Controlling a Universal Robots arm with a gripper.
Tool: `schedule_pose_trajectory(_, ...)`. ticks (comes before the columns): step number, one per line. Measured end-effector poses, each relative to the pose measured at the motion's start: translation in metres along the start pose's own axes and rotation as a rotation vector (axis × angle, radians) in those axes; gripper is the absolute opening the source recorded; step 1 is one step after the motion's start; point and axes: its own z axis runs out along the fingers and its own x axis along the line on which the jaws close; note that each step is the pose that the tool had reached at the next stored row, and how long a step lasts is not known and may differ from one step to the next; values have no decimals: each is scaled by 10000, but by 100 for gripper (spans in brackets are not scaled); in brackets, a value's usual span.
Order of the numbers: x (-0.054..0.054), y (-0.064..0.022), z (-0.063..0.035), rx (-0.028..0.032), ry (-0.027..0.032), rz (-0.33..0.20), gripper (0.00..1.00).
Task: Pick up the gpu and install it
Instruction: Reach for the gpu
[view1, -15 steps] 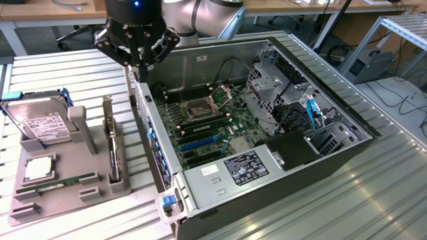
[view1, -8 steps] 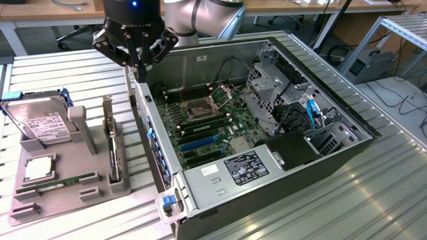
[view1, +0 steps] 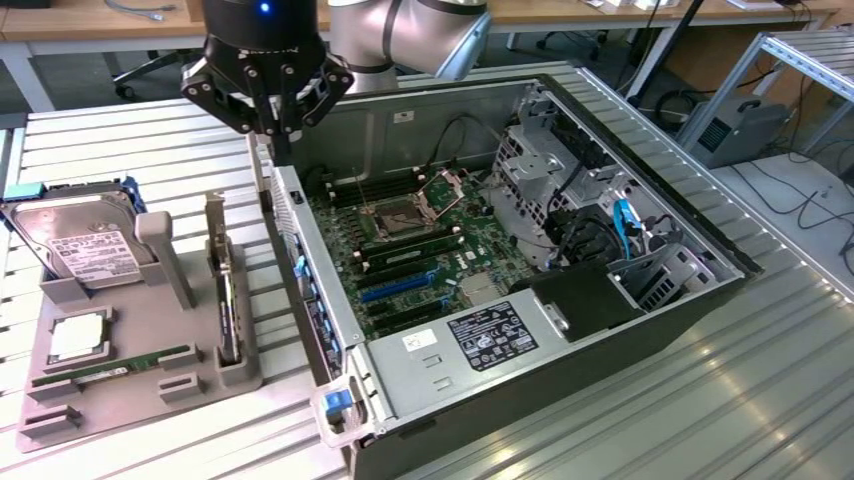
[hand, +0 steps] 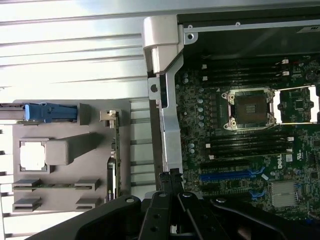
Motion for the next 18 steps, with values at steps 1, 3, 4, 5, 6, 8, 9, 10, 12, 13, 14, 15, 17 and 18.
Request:
schedule_pose_trajectory(1, 3, 0, 0, 0, 0, 0, 11)
schedule_pose_trajectory(3, 11, -1, 0, 0, 0, 0, 11)
schedule_pose_trajectory(4, 15, -1, 0, 0, 0, 0, 11)
schedule_pose_trajectory(5, 17, -1, 0, 0, 0, 0, 11)
schedule_pose_trajectory(6, 20, -1, -1, 0, 0, -1, 11)
schedule_pose_trajectory(8, 28, -2, -1, 0, 0, 0, 11)
schedule_pose_trajectory(9, 31, -2, -1, 0, 0, 0, 11)
schedule_pose_trajectory(10, 36, -3, -1, 0, 0, 0, 11)
schedule_pose_trajectory(12, 44, -3, -1, -1, -1, 0, 11)
schedule_pose_trajectory(13, 48, -4, -1, 0, 0, 0, 11)
schedule_pose_trajectory(14, 52, -4, -2, 0, 0, 0, 11)
schedule_pose_trajectory(15, 55, -4, -2, 0, 0, 0, 11)
schedule_pose_trajectory(17, 60, -5, -1, 0, -1, -1, 11)
schedule_pose_trajectory(18, 64, -5, -2, 0, 0, 1, 11)
